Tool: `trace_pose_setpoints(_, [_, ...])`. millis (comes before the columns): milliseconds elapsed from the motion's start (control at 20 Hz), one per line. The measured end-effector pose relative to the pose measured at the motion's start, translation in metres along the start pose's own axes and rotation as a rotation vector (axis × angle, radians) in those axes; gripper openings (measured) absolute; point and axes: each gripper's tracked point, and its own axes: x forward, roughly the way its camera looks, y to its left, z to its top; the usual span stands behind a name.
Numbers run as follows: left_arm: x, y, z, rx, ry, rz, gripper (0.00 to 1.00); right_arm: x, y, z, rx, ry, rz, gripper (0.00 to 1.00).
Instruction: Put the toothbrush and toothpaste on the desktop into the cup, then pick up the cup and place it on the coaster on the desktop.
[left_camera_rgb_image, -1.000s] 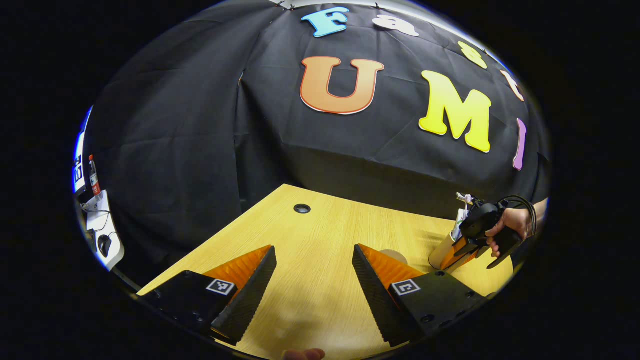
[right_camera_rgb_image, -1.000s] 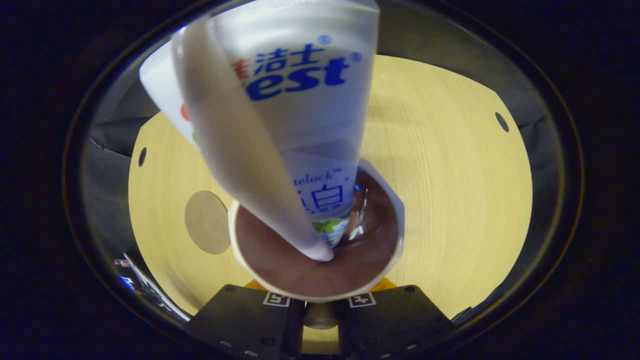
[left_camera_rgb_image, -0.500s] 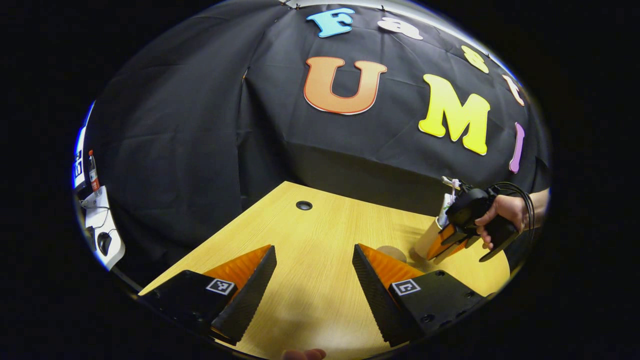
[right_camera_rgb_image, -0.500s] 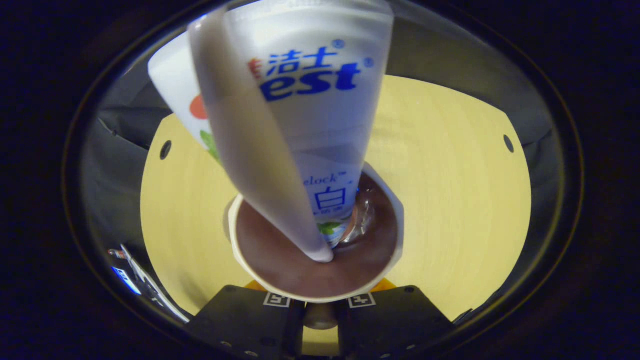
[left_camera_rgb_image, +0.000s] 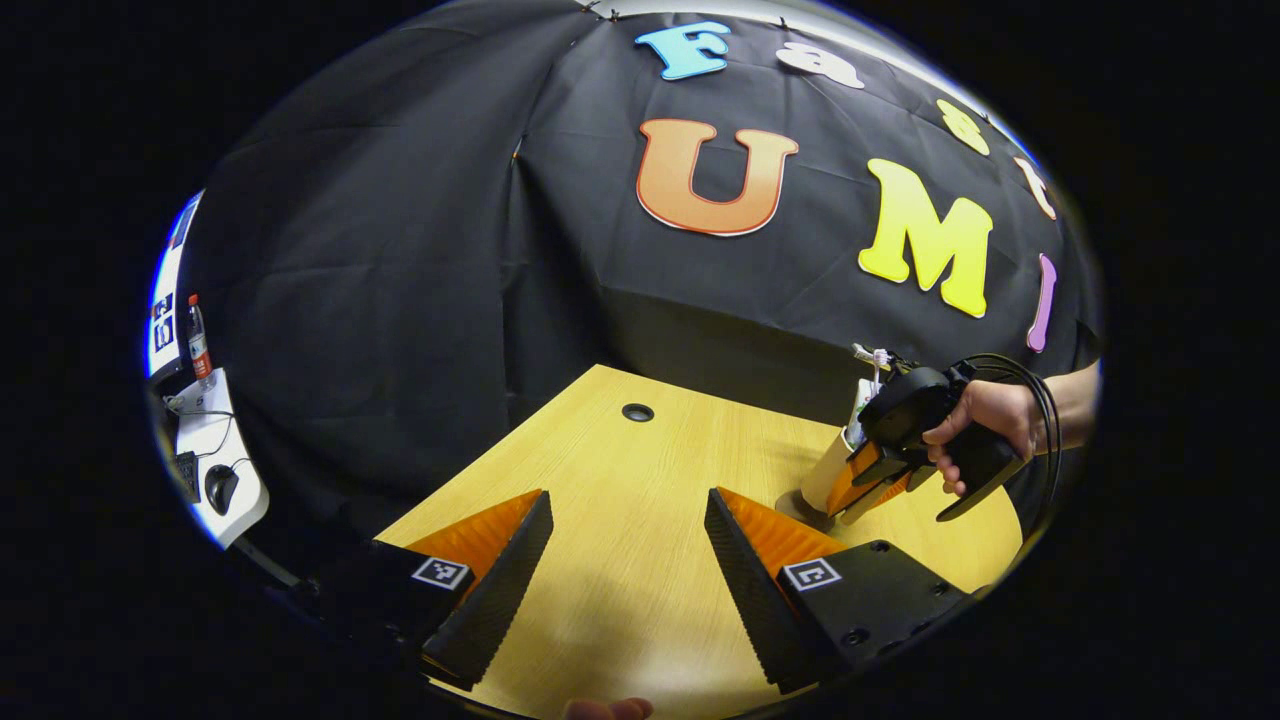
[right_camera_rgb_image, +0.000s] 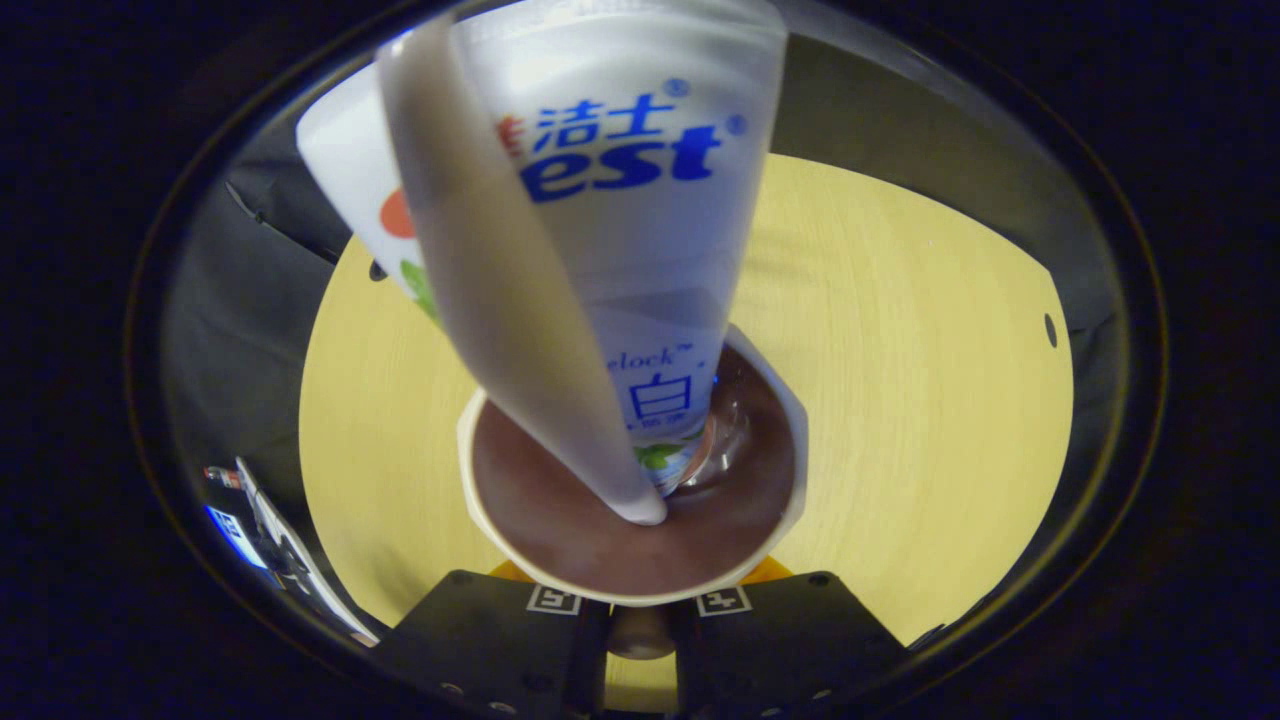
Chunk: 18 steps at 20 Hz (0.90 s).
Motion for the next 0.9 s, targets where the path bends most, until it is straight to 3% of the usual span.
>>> trace_pose_setpoints(900, [-0.008,0.001,0.012,0.015,-0.017,0.016,0.98,0.022,0.004,-0.011,-0.022,0.047,-0.054,0.27])
